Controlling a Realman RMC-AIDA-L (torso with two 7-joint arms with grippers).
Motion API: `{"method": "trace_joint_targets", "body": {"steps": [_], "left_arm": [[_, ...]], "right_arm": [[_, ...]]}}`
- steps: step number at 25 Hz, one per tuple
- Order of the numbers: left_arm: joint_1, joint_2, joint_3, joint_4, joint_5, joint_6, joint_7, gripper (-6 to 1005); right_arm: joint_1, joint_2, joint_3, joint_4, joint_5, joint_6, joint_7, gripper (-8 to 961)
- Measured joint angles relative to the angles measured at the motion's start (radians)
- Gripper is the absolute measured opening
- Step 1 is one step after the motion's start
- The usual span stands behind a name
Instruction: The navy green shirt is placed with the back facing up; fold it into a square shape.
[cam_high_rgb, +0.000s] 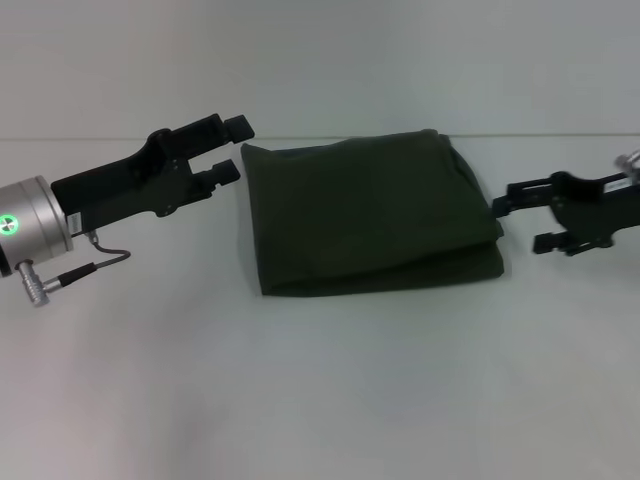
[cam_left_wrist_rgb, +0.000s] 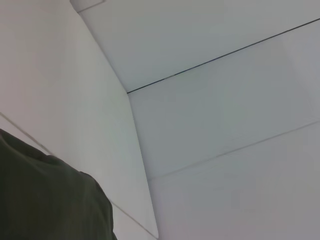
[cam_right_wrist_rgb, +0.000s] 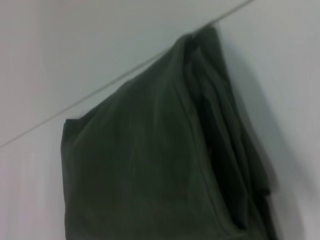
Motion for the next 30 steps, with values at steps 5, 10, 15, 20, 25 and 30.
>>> {"method": "trace_joint_targets", "body": {"steps": [5,10,15,20,25,30], "left_arm": [[0.001,-0.002,-0.009,-0.001,0.000,0.001,0.013,792],[-0.001,-0.003,-0.010,-0.001,-0.002,0.001,0.022,792],[-0.007,-0.005,-0.010,-0.004,-0.003,-0.005,0.027,792],[-0.002,-0.005,-0.011,-0.004,-0.008,-0.004,0.027,792],[0.004,-0.005,-0.011,-0.005,-0.023,-0.006,0.027,793],[0.005,-0.005,-0.011,-0.005,-0.023,-0.009,0.034,793]], "right_arm": [[0.014,0.048,-0.003,0.026,0.008,0.111,-0.007,914],[0.016,0.059,0.003,0.028,0.017,0.123,-0.002,914],[0.013,0.069,0.003,0.031,0.034,0.161,-0.001,915],[0.012,0.096,0.000,0.032,0.035,0.214,-0.008,914],[0.009,0.116,-0.002,0.035,0.045,0.264,-0.014,914],[0.003,0.128,0.003,0.076,0.103,0.330,-0.067,915]]}}
